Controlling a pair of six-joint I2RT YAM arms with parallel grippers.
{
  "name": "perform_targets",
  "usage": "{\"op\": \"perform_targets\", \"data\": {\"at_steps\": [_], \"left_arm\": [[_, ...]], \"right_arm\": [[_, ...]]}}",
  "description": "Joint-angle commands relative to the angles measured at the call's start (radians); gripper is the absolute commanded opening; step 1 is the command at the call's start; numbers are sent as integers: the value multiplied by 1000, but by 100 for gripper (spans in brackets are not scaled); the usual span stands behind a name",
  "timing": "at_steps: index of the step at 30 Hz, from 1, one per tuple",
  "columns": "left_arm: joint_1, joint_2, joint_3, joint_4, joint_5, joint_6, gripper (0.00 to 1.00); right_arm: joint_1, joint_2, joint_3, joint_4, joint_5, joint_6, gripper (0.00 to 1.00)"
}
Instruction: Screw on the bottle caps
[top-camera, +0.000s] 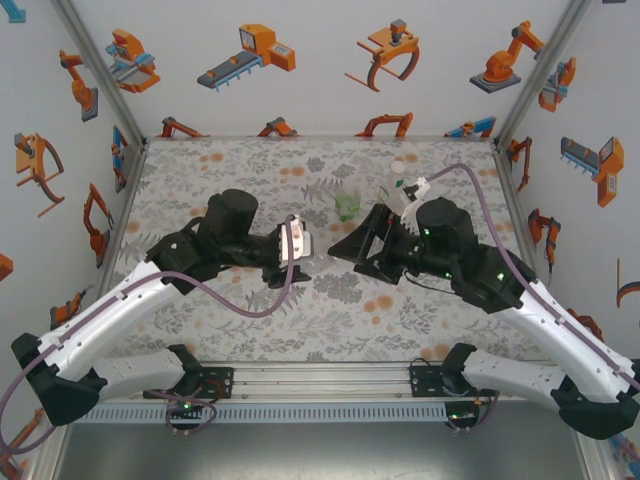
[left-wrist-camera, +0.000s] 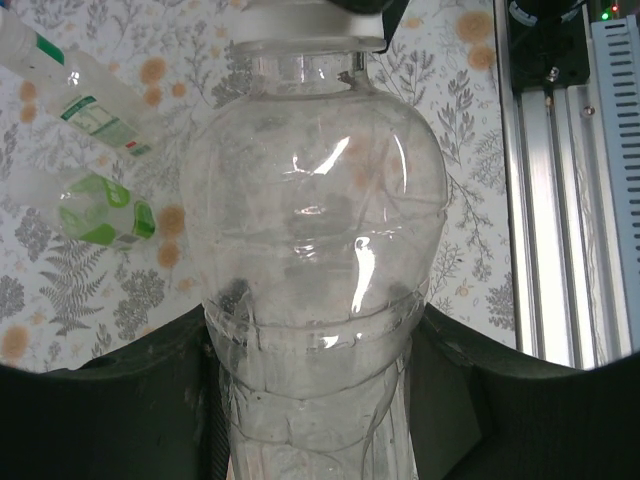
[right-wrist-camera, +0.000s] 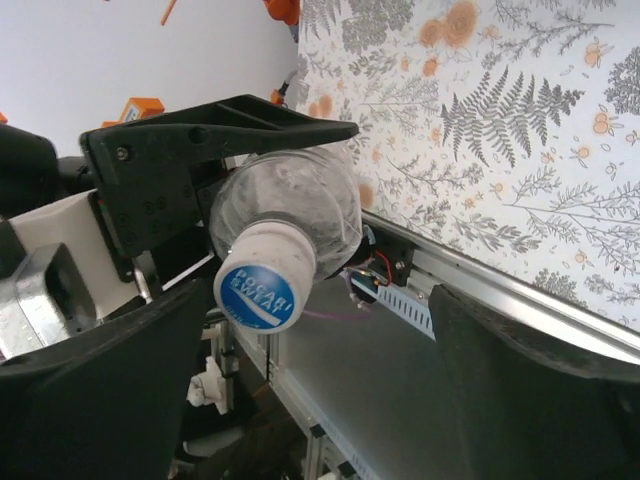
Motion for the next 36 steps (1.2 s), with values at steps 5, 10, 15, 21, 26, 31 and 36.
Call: {"op": "perform_targets", "data": {"at_steps": [5,10,15,21,26,31,36], "left_arm": [[-6,-39,16,32,76,22,0],[-6,-40,26,29,122,15,0],[-6,-39,37,5,161,10,0],[-7,-45,49,-38,177,13,0],[-7,-46,49,-50,185,16,0],[-6,-41,54,-56,184,20,0],[-6,-35,52,-56,183,22,0]], "right_arm": [[-2,-58,96,25,27,-382,80],[-3,-122,39,208,-74,-695,76],[-2,-115,56,215,-235,-1019,65],[-2,-46,154,43,-395,-1398,56],[-3,46,252,-129,-485,-1643,60],[-2,104,295,-182,-519,-1704,56],[-2,111,276,-149,-536,-1702,49]]}}
